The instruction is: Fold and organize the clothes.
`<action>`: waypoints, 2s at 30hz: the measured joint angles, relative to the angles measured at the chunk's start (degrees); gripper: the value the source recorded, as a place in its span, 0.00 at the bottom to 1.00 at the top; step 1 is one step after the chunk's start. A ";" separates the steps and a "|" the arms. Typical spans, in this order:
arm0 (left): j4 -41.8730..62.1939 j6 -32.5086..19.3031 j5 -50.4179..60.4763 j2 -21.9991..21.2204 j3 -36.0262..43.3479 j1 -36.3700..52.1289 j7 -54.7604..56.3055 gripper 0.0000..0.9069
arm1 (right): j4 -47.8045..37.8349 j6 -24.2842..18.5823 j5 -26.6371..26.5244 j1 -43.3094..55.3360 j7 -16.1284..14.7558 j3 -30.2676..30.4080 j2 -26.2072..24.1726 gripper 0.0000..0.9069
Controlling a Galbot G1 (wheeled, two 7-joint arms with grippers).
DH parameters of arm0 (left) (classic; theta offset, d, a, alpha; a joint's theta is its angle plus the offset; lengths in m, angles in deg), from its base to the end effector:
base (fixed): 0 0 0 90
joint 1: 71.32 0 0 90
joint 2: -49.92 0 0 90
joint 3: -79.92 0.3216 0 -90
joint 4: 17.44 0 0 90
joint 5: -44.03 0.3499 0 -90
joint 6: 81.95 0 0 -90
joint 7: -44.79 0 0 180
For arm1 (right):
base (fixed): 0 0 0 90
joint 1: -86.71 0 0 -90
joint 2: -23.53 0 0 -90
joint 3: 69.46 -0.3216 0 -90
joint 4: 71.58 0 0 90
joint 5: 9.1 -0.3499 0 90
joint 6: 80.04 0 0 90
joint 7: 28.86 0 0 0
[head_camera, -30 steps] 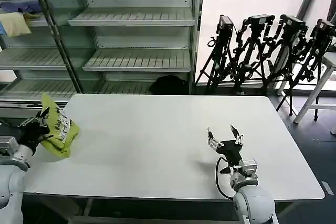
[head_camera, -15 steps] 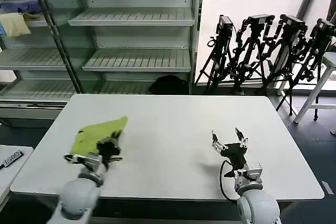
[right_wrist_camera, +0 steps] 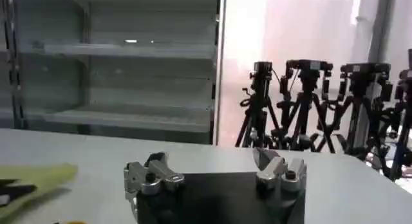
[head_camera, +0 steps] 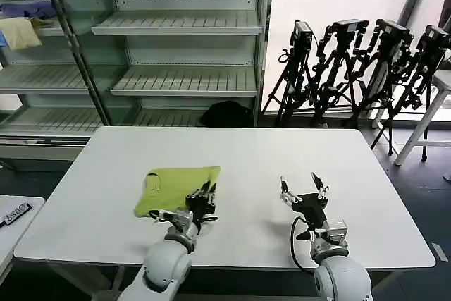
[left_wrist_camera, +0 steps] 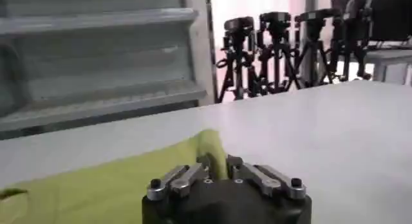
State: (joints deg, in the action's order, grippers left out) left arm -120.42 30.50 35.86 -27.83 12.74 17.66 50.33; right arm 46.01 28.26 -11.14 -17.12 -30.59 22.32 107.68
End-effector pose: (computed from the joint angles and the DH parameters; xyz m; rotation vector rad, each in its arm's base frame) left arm 0.3095 -0.0777 -0.2711 -0.4668 -2.8525 -0.1684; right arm 0.2628 -0.0067 -0.2292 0.1389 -3.0542 0.0893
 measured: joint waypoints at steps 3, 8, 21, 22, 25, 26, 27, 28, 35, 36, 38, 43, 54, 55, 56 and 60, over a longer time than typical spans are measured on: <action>0.65 0.24 -0.66 -0.45 1.84 1.09 0.53 1.00 | 0.01 0.22 0.41 -0.04 -0.11 0.54 0.19 1.00; 0.76 0.71 -2.09 -0.48 3.41 2.23 1.28 1.00 | -0.49 0.72 0.72 0.14 -0.81 1.64 0.77 1.00; -3.84 1.58 -5.89 3.81 -2.19 2.47 1.03 1.00 | -3.99 8.94 -8.41 3.05 -1.90 8.40 1.93 1.00; -4.38 1.61 -6.43 4.41 -3.22 2.15 1.02 1.00 | -4.40 9.49 -9.65 3.32 -1.74 9.14 1.91 1.00; -6.08 1.69 -8.03 6.15 -6.44 1.05 1.01 1.00 | -5.64 10.75 -13.56 4.05 -1.05 11.19 2.04 1.00; -6.74 1.69 -8.54 6.57 -7.65 0.58 1.01 1.00 | -6.06 11.09 -14.82 4.20 -0.84 11.79 2.15 1.00; -7.33 1.70 -8.98 6.82 -8.63 0.10 0.92 1.00 | -6.40 11.41 -15.99 4.32 -0.64 12.31 2.33 1.00; -7.87 1.69 -9.30 7.01 -9.58 -0.38 0.80 1.00 | -6.66 11.73 -17.31 4.47 -0.39 12.84 2.44 1.00; -10.82 1.52 -10.62 7.37 -13.52 -3.64 0.45 1.00 | -8.35 13.17 -24.79 5.35 0.72 14.62 2.69 0.94; -11.09 1.51 -10.76 7.32 -13.82 -4.00 0.41 1.00 | -8.61 13.30 -25.67 5.47 0.82 14.75 2.83 0.89; -11.76 1.51 -11.02 7.12 -14.38 -4.69 0.46 1.00 | -9.33 13.54 -27.41 5.79 0.95 14.85 3.19 0.71; -12.99 1.34 -11.55 6.52 -15.41 -6.29 0.45 1.00 | -11.06 13.95 -30.89 6.51 1.03 15.16 4.17 0.03; -14.82 0.87 -12.39 5.42 -17.09 -9.71 0.39 1.00 | -12.95 14.49 -34.36 7.80 1.97 16.18 5.46 0.00; -14.95 0.87 -12.47 5.33 -17.17 -9.90 0.41 1.00 | -13.05 14.52 -34.55 7.86 2.07 16.18 5.47 0.00; -15.03 0.87 -12.50 5.24 -17.23 -10.08 0.43 1.00 | -13.13 14.54 -34.70 7.91 2.17 16.18 5.50 0.00; -15.13 0.83 -12.57 4.86 -17.23 -10.77 0.43 1.00 | -13.21 14.57 -35.16 7.91 2.46 16.12 5.64 0.00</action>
State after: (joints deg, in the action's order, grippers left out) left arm -135.55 31.33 23.29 -22.97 -4.50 6.89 50.76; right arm 32.80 42.83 -46.30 -9.21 -28.14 38.44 113.32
